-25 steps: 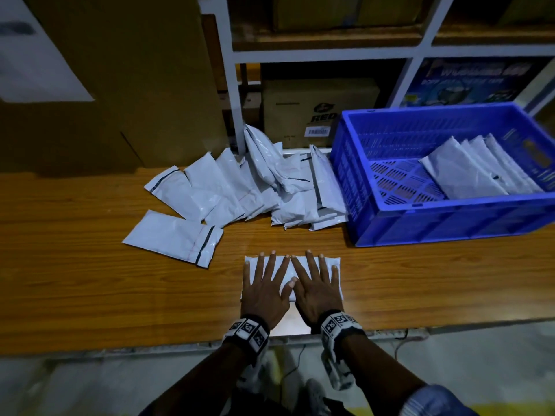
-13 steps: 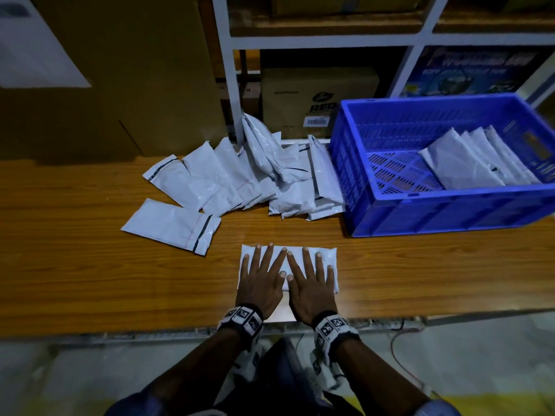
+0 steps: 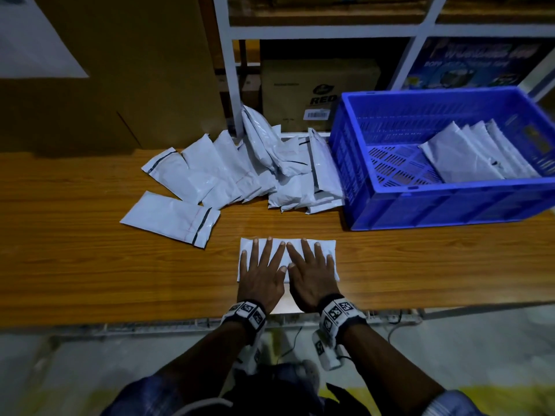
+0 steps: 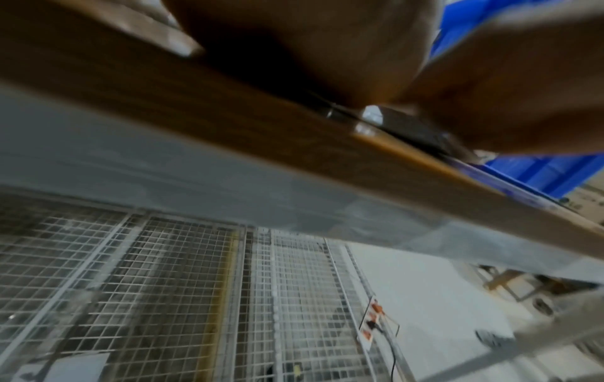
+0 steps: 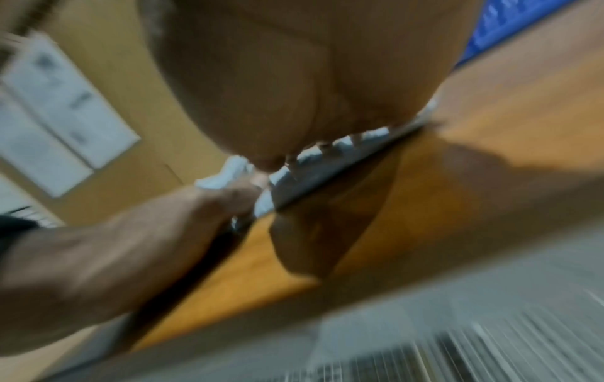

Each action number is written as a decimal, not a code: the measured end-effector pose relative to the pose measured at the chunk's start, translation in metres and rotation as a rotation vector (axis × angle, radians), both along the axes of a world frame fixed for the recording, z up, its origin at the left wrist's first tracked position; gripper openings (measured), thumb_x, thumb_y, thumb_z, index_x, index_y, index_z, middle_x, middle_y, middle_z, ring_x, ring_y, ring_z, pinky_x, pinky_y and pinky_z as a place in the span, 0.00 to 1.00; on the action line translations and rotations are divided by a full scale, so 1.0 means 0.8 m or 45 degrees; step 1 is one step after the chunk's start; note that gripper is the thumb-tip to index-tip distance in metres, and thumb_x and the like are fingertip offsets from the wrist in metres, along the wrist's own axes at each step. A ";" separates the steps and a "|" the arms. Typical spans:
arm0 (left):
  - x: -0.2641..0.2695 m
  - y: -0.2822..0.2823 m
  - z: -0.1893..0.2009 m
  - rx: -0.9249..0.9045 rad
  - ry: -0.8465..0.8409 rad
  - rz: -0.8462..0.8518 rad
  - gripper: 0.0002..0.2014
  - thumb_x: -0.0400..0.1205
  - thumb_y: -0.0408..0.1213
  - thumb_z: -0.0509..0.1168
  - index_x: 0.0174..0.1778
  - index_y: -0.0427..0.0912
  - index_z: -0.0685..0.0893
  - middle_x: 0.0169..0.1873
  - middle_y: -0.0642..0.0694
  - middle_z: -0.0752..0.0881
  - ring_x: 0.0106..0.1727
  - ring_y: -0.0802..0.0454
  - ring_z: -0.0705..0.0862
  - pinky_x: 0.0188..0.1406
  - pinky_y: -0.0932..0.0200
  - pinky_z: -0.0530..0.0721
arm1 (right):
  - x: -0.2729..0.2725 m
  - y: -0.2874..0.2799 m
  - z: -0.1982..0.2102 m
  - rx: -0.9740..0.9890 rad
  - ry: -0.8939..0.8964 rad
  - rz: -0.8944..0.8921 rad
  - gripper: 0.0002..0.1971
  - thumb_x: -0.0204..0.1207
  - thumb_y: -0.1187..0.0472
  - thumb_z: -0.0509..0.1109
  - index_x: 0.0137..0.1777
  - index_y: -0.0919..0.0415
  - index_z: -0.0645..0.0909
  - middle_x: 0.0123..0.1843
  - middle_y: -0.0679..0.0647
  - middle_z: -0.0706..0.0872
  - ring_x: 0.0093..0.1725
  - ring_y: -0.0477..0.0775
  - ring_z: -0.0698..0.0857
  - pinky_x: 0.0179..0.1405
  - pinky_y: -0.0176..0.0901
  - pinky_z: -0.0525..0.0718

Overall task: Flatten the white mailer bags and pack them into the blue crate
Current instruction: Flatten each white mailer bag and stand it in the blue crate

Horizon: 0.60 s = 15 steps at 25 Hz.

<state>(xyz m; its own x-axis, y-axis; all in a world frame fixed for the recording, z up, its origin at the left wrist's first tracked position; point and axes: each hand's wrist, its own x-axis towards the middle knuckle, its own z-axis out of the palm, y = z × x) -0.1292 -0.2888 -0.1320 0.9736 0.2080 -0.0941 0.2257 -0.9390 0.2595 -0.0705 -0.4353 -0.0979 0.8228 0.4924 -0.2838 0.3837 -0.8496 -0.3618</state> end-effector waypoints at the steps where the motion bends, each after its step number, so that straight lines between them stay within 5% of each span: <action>1: 0.000 0.001 -0.001 -0.008 0.007 -0.006 0.29 0.89 0.53 0.43 0.88 0.61 0.46 0.89 0.53 0.45 0.88 0.48 0.38 0.85 0.39 0.38 | 0.001 0.002 0.004 0.023 -0.059 -0.029 0.27 0.87 0.45 0.40 0.85 0.36 0.38 0.86 0.45 0.31 0.85 0.58 0.30 0.81 0.63 0.31; 15: 0.005 0.017 0.013 0.022 -0.029 0.013 0.31 0.88 0.63 0.35 0.88 0.60 0.44 0.88 0.50 0.38 0.88 0.43 0.34 0.86 0.37 0.38 | -0.001 0.012 -0.020 -0.042 0.026 -0.076 0.27 0.86 0.39 0.34 0.83 0.33 0.31 0.84 0.44 0.23 0.83 0.55 0.24 0.80 0.63 0.26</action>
<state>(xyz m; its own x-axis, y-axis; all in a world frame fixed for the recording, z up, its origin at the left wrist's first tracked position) -0.1249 -0.2750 -0.1220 0.9733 0.2190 -0.0685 0.2292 -0.9411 0.2487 -0.0717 -0.4256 -0.1138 0.8443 0.4327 -0.3162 0.3249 -0.8825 -0.3401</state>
